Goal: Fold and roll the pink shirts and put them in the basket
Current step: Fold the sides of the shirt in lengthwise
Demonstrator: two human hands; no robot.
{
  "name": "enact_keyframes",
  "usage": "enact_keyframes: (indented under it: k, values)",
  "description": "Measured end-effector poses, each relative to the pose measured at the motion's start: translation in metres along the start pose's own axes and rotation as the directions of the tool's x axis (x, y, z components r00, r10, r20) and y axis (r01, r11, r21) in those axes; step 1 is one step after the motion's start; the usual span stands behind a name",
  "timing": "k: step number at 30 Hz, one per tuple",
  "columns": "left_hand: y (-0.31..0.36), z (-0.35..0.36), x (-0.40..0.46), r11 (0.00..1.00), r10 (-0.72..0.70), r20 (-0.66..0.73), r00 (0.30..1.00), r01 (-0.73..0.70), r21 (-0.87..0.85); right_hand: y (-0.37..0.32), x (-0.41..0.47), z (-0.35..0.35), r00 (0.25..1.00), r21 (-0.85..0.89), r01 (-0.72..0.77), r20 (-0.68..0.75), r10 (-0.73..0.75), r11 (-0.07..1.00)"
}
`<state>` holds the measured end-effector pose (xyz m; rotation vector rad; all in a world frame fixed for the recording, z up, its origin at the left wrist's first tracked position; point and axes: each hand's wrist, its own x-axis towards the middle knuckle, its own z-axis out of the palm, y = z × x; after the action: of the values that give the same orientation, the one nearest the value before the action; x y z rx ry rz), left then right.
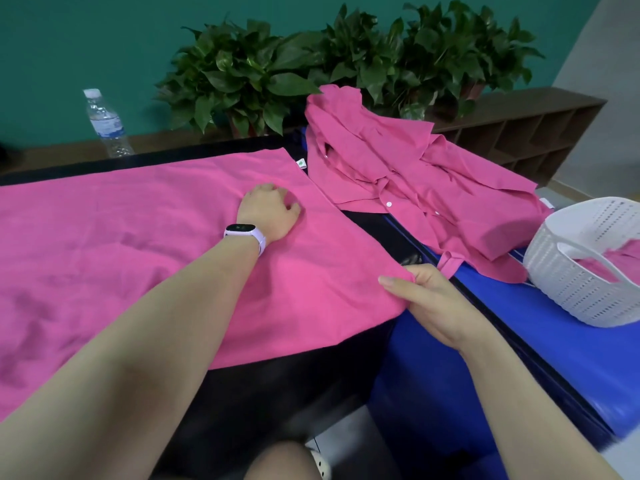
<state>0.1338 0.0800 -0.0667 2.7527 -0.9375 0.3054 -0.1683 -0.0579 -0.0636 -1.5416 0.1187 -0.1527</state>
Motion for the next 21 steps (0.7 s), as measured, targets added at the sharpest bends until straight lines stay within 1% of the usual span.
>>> enact_keyframes:
  k: [1,2,3,5,7,9,10,12,14,15,17,19,21]
  values:
    - [0.004,-0.003,-0.004,0.998,0.025,-0.081,0.996,-0.021,0.053,0.003,-0.001,0.002,0.999,0.042,0.021,-0.027,-0.02,0.999]
    - [0.007,-0.005,-0.007,0.995,0.039,-0.112,0.993,-0.029,0.096,0.005,-0.001,0.004,0.998,0.07,0.038,-0.056,-0.034,0.997]
    - [0.01,-0.007,-0.01,0.993,0.04,-0.103,0.994,-0.028,0.117,0.005,-0.001,0.006,0.996,0.087,0.048,-0.083,-0.04,0.995]
    - [0.017,-0.013,-0.013,0.99,0.025,-0.013,1.0,-0.023,0.142,0.008,0.0,0.008,0.99,0.066,0.057,-0.133,-0.048,0.996]
    - [0.023,-0.017,-0.016,0.988,-0.021,0.147,0.989,-0.001,0.153,0.008,0.0,0.01,0.983,-0.001,0.068,-0.172,-0.067,0.998]
    - [0.026,-0.016,-0.025,0.993,-0.056,0.322,0.945,0.02,0.115,0.004,-0.003,0.014,0.979,-0.088,0.058,-0.188,-0.074,0.994]
    - [0.026,-0.014,-0.03,0.996,-0.058,0.366,0.929,0.028,0.087,0.002,-0.005,0.016,0.982,-0.155,0.045,-0.176,-0.073,0.987]
    - [0.022,-0.01,-0.041,0.999,-0.038,0.352,0.935,0.026,0.04,0.0,-0.01,0.017,0.991,-0.32,0.018,-0.122,-0.06,0.947]
    - [0.019,-0.01,-0.045,0.999,-0.026,0.315,0.949,0.018,0.028,-0.001,-0.015,0.015,0.997,-0.398,-0.02,-0.071,-0.009,0.917]
    - [0.019,-0.01,-0.045,0.999,-0.025,0.314,0.949,0.016,0.033,-0.001,-0.018,0.014,0.998,-0.404,-0.045,-0.066,0.02,0.914]
    - [0.02,-0.011,-0.044,0.999,-0.027,0.328,0.944,0.018,0.03,0.0,-0.023,0.007,0.991,-0.375,-0.119,-0.101,0.087,0.919]
    - [0.02,-0.012,-0.046,0.999,-0.024,0.334,0.942,0.016,0.028,0.002,-0.031,0.0,0.978,-0.29,-0.194,-0.135,0.161,0.937]
    - [0.02,-0.013,-0.047,0.999,-0.025,0.322,0.946,0.016,0.029,0.004,-0.039,-0.003,0.976,-0.19,-0.215,-0.086,0.202,0.958]
